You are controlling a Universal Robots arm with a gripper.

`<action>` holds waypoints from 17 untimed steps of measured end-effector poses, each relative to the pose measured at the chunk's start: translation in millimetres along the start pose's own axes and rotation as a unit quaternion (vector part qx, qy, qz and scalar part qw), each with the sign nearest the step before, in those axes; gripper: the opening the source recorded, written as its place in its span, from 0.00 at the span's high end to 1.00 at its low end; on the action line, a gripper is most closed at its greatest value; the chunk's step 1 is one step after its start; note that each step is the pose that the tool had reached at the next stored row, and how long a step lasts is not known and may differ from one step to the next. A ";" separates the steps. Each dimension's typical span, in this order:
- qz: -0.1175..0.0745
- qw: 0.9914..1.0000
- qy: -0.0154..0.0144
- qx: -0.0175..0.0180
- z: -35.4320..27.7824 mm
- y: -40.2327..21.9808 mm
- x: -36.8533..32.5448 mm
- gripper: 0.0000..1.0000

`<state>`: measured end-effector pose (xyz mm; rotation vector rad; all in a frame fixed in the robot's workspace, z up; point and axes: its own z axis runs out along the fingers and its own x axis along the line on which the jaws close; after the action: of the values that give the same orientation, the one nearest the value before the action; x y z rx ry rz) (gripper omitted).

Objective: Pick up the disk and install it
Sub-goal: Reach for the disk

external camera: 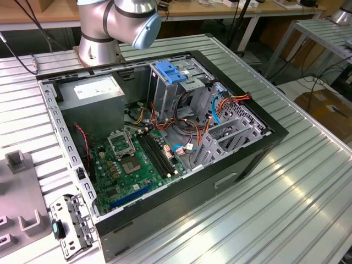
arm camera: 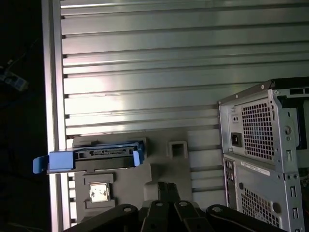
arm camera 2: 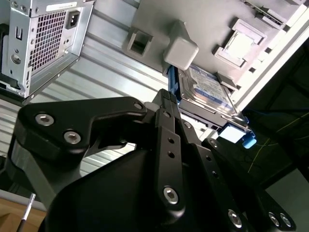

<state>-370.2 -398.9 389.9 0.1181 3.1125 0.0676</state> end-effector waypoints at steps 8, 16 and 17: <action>0.000 1.000 0.000 0.000 -0.3 -1.2 15.6 0.89; 0.000 1.000 0.000 0.000 -0.6 -2.3 30.2 0.89; 0.000 1.000 0.000 0.000 -0.6 -2.4 31.7 0.89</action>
<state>-402.0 -398.9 389.7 0.1180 3.1125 0.0676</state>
